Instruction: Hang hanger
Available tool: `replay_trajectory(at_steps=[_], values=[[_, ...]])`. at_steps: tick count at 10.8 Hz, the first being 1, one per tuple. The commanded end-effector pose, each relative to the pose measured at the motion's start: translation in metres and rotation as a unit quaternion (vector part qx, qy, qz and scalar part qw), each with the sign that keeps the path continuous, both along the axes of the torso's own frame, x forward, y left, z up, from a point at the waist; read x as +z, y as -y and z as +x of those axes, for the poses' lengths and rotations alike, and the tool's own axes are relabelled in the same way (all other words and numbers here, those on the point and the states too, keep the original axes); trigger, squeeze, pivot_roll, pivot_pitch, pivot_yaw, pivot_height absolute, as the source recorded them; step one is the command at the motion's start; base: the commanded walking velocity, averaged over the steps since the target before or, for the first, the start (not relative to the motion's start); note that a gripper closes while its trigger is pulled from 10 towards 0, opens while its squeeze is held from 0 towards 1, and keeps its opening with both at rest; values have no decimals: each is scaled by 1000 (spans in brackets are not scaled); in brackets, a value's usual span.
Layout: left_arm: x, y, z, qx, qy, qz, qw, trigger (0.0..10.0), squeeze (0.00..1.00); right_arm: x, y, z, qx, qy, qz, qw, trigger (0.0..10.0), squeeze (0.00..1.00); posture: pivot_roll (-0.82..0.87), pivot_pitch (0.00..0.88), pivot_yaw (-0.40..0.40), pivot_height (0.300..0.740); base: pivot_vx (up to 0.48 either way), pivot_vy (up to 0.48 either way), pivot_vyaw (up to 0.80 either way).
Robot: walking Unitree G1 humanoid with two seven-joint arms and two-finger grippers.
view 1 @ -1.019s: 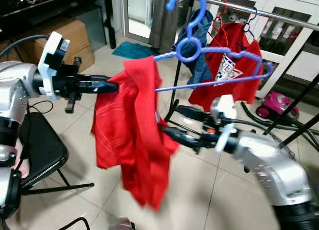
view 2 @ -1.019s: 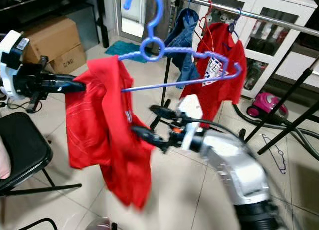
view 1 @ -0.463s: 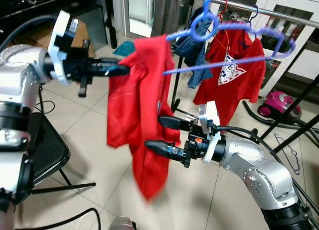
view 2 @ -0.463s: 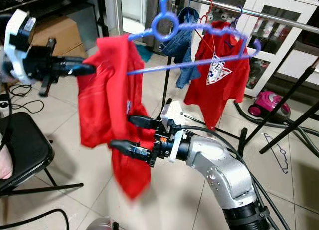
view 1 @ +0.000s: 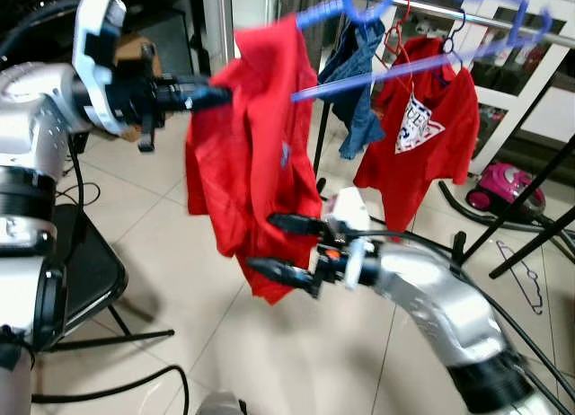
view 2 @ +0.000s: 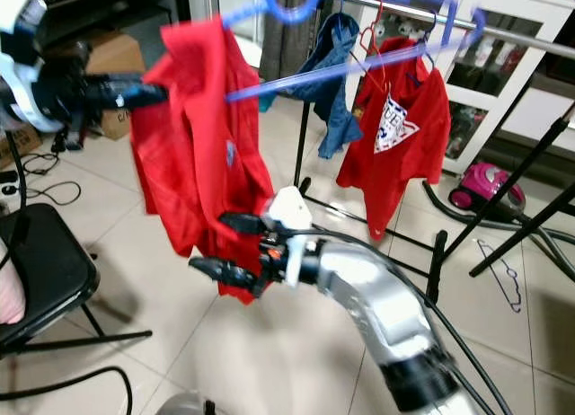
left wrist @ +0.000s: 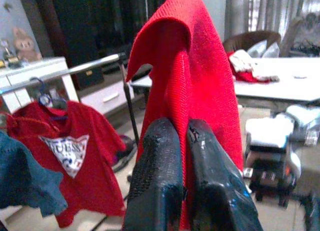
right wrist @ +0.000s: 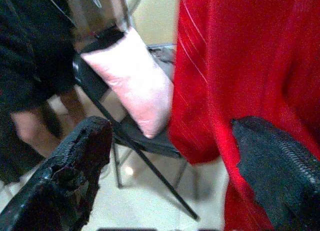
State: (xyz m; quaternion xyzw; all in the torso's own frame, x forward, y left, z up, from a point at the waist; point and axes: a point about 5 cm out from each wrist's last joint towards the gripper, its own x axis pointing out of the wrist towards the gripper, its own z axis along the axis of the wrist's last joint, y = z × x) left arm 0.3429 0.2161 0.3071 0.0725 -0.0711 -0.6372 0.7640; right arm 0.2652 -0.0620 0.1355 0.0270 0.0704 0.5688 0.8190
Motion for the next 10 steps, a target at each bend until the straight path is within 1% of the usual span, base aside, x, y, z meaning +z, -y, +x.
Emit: replay_trajectory(at_steps=[1, 2, 3, 4, 5, 6, 7, 8, 9, 10], values=[[16, 2, -1, -10, 23, -22, 999, 0, 0, -1, 0, 9, -31, 17, -15, 999, 10000, 0, 122, 0, -3, 740, 0, 0, 0], [15, 2, -2, -13, 21, -17, 1000, 0, 0, 5, 0, 15, -54, 26, 0, 998, 10000, 0, 124, 0, -7, 740, 0, 0, 0], [12, 1, -3, -11, 20, -10, 1000, 0, 0, 9, 4, 15, -56, 36, 3, 998, 10000, 0, 127, 0, -14, 740, 0, 0, 0], [10, -1, -3, -7, 20, -8, 1000, 0, 0, 12, 12, 10, -42, 38, 6, 998, 10000, 0, 129, 0, -19, 740, 0, 0, 0], [10, -3, -4, -2, 21, -10, 1000, 0, 0, 16, 28, -1, -12, 39, 5, 999, 10000, 0, 129, 0, -24, 740, 0, 0, 0], [10, -3, -4, -1, 22, -11, 1000, 0, 0, 16, 37, -6, 1, 39, -1, 999, 10000, 0, 128, 0, -25, 740, 0, 0, 0], [10, -5, -6, 0, 21, -14, 1000, 0, 0, 17, 59, -13, 2, 43, -22, 999, 10000, 0, 124, 0, -23, 740, 0, 0, 0], [10, -6, -6, 1, 21, -17, 1000, 0, 0, 19, 67, -10, -18, 48, -24, 998, 10000, 0, 120, 0, -19, 740, 0, 0, 0], [10, -5, -7, -1, 21, -20, 1000, 0, 0, 21, 68, -4, -45, 53, -18, 997, 10000, 0, 119, 0, -18, 740, 0, 0, 0], [10, -1, -6, 1, 24, -28, 999, 0, 0, 21, 51, 1, -55, 50, 7, 997, 10000, 0, 122, 0, -14, 740, 0, 0, 0]])
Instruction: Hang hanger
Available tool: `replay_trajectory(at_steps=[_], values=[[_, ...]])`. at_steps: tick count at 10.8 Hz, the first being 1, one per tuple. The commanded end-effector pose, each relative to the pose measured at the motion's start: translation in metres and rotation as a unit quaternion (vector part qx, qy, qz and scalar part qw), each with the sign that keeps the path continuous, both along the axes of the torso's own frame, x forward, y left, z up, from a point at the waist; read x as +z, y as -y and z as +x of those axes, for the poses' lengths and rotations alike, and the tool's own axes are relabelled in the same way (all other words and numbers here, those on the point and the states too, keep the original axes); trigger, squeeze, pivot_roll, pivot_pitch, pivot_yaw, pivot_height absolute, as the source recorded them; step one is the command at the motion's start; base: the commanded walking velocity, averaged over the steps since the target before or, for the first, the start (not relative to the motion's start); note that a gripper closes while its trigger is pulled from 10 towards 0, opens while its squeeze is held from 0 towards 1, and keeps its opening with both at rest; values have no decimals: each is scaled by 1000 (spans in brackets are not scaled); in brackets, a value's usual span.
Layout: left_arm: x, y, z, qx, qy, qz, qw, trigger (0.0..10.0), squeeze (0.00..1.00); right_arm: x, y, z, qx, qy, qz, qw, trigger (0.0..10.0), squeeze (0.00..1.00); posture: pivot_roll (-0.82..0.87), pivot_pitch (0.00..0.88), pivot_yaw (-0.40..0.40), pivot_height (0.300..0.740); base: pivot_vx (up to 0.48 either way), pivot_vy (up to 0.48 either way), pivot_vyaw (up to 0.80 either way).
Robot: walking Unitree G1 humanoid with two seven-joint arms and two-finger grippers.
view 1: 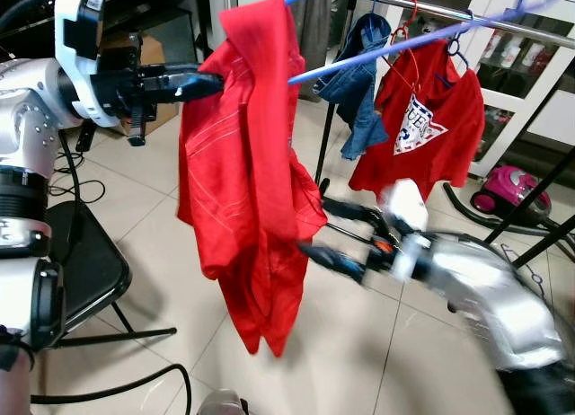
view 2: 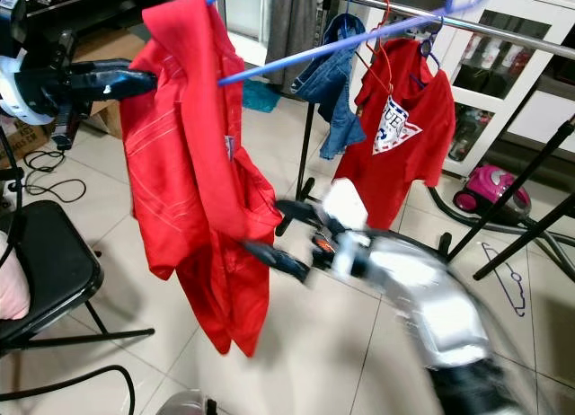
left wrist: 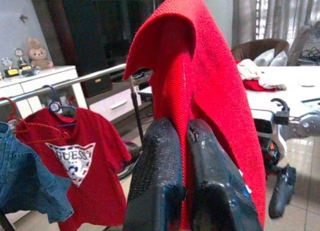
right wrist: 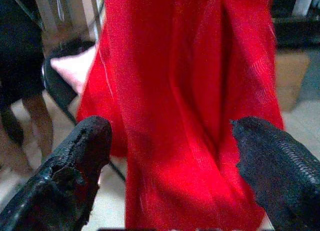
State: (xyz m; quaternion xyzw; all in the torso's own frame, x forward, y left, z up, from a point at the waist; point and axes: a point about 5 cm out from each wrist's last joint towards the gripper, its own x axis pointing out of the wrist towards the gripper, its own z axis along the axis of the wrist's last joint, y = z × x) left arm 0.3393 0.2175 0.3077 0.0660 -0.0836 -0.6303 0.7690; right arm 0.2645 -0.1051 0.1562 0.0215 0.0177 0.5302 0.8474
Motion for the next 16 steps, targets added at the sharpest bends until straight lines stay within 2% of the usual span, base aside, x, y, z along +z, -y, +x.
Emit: replay_trajectory(at_steps=[1, 3, 4, 6, 9, 13, 16], values=[[8, 2, -2, -3, 18, -16, 1000, 0, 0, 0, -5, 0, 2, -2, 2, 1000, 10000, 0, 124, 0, -13, 740, 0, 0, 0], [7, 4, 0, 7, 19, -22, 1000, 0, 0, -5, -26, -8, 26, -13, 18, 999, 10000, 0, 129, 0, -15, 740, 0, 0, 0], [7, 5, -1, 7, 19, -25, 999, 0, 0, -12, -33, -9, 24, -27, 14, 999, 4588, 0, 130, 0, -15, 740, 0, 0, 0], [11, 7, -2, 1, 20, -40, 999, 0, 0, -27, -35, -5, 8, -44, -16, 999, 0, 0, 126, 0, -13, 740, 0, 0, 0], [11, 12, -4, -5, 18, -49, 999, 0, 0, -31, -37, 13, -50, -46, -12, 998, 0, 0, 127, 0, -14, 740, 0, 0, 0], [11, 10, -6, -1, 16, -51, 999, 0, 0, -35, -35, 16, -56, -47, -11, 997, 0, 0, 125, 0, -14, 740, 0, 0, 0], [9, 9, -7, -1, 10, -47, 999, 0, 0, -38, -24, 19, -63, -50, -19, 997, 0, 0, 120, 0, -14, 740, 0, 0, 0]])
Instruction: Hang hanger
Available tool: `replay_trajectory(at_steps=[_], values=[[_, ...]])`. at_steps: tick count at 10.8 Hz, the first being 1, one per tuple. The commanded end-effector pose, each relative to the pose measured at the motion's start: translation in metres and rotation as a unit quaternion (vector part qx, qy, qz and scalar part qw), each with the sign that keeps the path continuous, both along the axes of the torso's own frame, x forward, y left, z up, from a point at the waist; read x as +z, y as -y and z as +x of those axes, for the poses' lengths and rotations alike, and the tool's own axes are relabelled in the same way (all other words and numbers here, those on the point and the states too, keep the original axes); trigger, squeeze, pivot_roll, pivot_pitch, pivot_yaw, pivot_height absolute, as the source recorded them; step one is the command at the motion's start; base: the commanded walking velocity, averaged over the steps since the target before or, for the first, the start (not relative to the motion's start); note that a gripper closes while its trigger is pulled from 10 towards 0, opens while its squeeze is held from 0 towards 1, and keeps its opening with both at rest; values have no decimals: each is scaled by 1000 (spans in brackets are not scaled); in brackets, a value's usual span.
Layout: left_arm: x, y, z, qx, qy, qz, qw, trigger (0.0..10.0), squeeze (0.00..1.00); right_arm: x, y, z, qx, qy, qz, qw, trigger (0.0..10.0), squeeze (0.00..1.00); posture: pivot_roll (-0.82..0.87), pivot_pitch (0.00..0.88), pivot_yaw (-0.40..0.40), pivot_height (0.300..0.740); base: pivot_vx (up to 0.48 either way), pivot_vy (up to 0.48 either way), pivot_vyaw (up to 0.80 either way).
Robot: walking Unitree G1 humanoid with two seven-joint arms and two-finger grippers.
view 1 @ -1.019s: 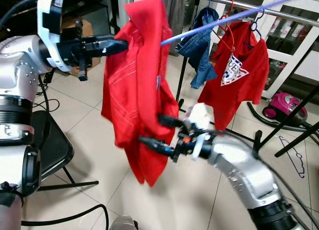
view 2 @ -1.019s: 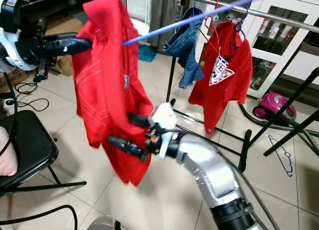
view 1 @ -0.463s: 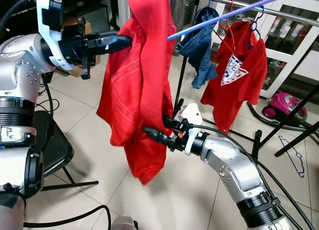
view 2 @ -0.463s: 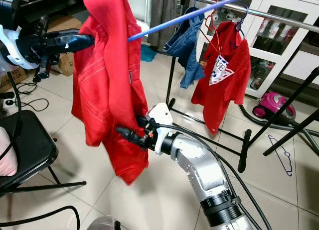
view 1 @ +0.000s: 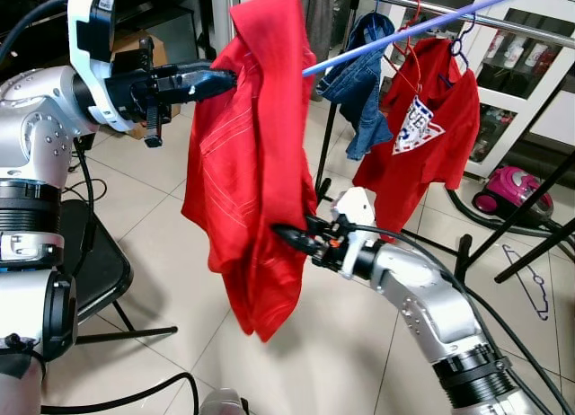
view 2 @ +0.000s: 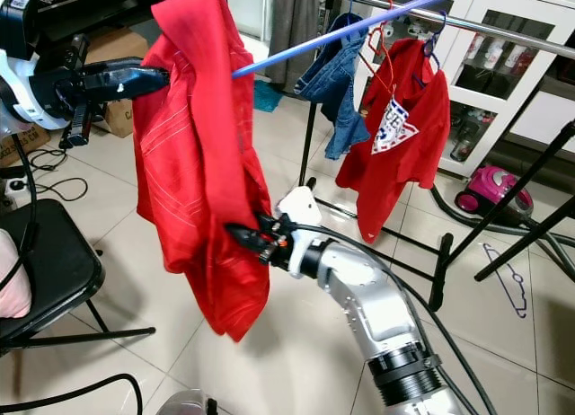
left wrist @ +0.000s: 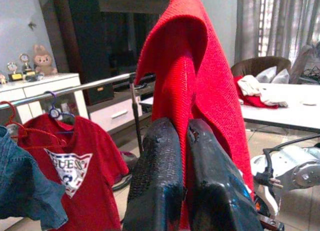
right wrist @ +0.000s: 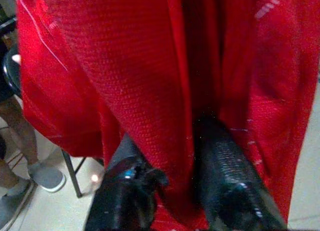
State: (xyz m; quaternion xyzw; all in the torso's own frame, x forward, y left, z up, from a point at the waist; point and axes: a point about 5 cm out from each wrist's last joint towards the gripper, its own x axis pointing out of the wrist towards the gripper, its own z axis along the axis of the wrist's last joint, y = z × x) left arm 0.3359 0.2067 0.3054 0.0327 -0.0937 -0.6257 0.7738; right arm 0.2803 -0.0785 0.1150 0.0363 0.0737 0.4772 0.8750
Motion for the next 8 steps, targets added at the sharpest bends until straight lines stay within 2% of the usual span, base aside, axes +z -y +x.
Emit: replay_trajectory(at_steps=[1, 2, 3, 4, 6, 7, 8], values=[[8, -3, -5, -1, 20, -12, 1000, 0, 0, 1, 8, 4, -6, 7, -10, 1000, 0, 0, 117, 0, -17, 740, 0, 0, 0], [5, -5, -6, 1, 16, -10, 1000, 0, 0, -1, 13, 3, -6, 7, -18, 1000, 0, 0, 113, 0, -20, 740, 0, 0, 0], [-1, -8, -8, 8, 11, -9, 1000, 0, 0, -9, 21, 0, -6, 7, -46, 999, 0, 0, 113, 0, -29, 740, 0, 0, 0], [-9, -12, -13, 13, 0, -6, 1000, 0, 0, -15, 34, -2, -6, 14, -84, 996, 0, 0, 109, 0, -32, 740, 0, 0, 0], [-28, -19, -25, 8, -29, 23, 999, 0, 0, -13, 61, 7, -44, 39, -132, 990, 0, 0, 104, 0, -36, 740, 0, 0, 0], [-45, -23, -36, 2, -54, 47, 997, 0, 0, -11, 84, 18, -90, 71, -186, 976, 0, 0, 98, 0, -35, 740, 0, 0, 0], [-51, -24, -42, -1, -66, 55, 996, 0, 0, -11, 97, 23, -115, 83, -213, 967, 0, 0, 96, 0, -37, 740, 0, 0, 0]])
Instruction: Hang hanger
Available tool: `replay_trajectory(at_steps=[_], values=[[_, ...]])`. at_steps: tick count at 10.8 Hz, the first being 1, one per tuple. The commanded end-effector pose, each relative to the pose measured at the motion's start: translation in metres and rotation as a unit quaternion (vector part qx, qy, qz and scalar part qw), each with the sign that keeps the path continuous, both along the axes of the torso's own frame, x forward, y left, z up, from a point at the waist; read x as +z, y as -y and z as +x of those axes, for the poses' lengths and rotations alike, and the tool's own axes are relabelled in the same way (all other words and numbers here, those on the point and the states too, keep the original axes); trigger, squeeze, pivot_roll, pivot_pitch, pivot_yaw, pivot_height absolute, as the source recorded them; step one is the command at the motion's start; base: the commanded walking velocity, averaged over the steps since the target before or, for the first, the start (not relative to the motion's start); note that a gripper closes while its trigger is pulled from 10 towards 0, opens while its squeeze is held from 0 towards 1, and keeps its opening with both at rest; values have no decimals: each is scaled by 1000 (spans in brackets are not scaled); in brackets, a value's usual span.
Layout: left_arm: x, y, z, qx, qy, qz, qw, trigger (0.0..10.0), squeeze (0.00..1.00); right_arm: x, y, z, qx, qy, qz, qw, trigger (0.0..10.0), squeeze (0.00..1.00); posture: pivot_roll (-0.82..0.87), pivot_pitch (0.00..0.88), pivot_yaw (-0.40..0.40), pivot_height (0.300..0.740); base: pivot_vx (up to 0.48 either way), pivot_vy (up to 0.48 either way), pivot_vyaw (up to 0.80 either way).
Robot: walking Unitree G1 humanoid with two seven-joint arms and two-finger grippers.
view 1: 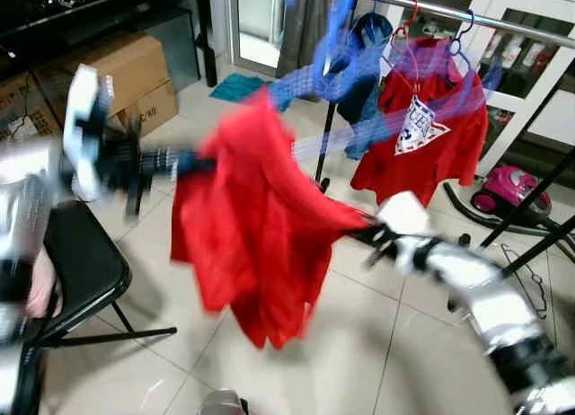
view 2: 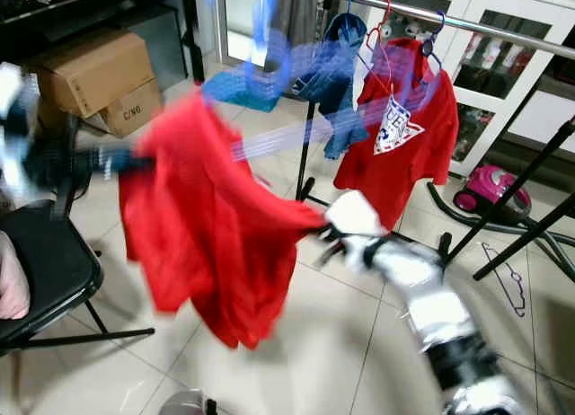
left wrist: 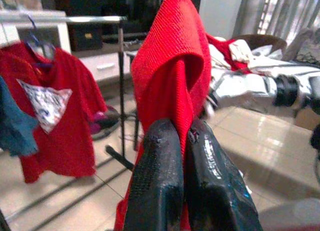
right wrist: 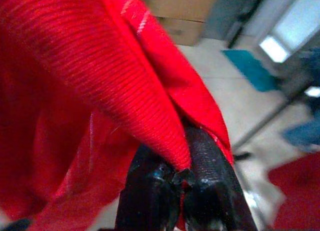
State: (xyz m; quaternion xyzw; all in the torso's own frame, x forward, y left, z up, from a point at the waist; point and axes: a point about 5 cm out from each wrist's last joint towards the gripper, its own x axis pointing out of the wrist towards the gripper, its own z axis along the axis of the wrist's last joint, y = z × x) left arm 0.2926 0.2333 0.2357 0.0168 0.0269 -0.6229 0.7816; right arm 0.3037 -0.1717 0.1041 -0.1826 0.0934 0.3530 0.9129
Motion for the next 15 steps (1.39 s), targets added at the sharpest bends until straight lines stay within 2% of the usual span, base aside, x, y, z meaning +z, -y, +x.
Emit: replay_trajectory(at_steps=[1, 2, 3, 4, 5, 8, 10, 12, 13, 14, 15], values=[[13, 3, -6, -19, 24, -6, 999, 0, 0, 2, 16, 5, -40, 11, -16, 999, 0, 0, 98, 0, -41, 740, 0, 0, 0], [1, 8, -18, -29, 9, -2, 1000, 0, 0, 8, 34, 13, -89, 40, -32, 995, 0, 0, 99, 0, -44, 740, 0, 0, 0], [-13, 12, -24, -18, 1, 9, 1000, 0, 0, 16, 42, 19, -122, 64, -30, 990, 0, 0, 99, 0, -47, 740, 0, 0, 0], [-25, 10, -27, -2, 4, 32, 999, 0, 0, 20, 48, 22, -142, 79, -24, 986, 0, 0, 99, 0, -47, 740, 0, 0, 0], [-36, 5, -27, 37, 16, 65, 997, 0, 0, 25, 58, 23, -167, 81, 4, 983, 0, 0, 99, 0, -47, 740, 0, 0, 0], [-42, -3, -24, 133, 66, 95, 984, 0, 0, 23, 70, 16, -157, 80, 13, 984, 0, 0, 97, 0, -51, 740, 0, 0, 0], [-50, 7, -37, 91, 60, 84, 991, 0, 0, 27, 77, 20, -178, 87, 15, 980, 0, 0, 94, 0, -51, 740, 0, 0, 0], [-53, 16, -45, 72, 53, 60, 994, 0, 0, 33, 78, 25, -179, 92, 10, 979, 0, 0, 91, 0, -48, 740, 0, 0, 0], [-56, 15, -48, 73, 46, 67, 994, 0, 0, 34, 81, 27, -186, 93, 2, 978, 0, 0, 91, 0, -48, 740, 0, 0, 0], [-62, 12, -51, 90, 39, 93, 991, 0, 0, 37, 86, 30, -203, 95, 1, 975, 0, 0, 91, 0, -45, 740, 0, 0, 0], [-71, 7, -51, 127, 42, 138, 981, 0, 0, 42, 91, 32, -222, 101, 6, 970, 0, 0, 93, 0, -42, 740, 0, 0, 0]])
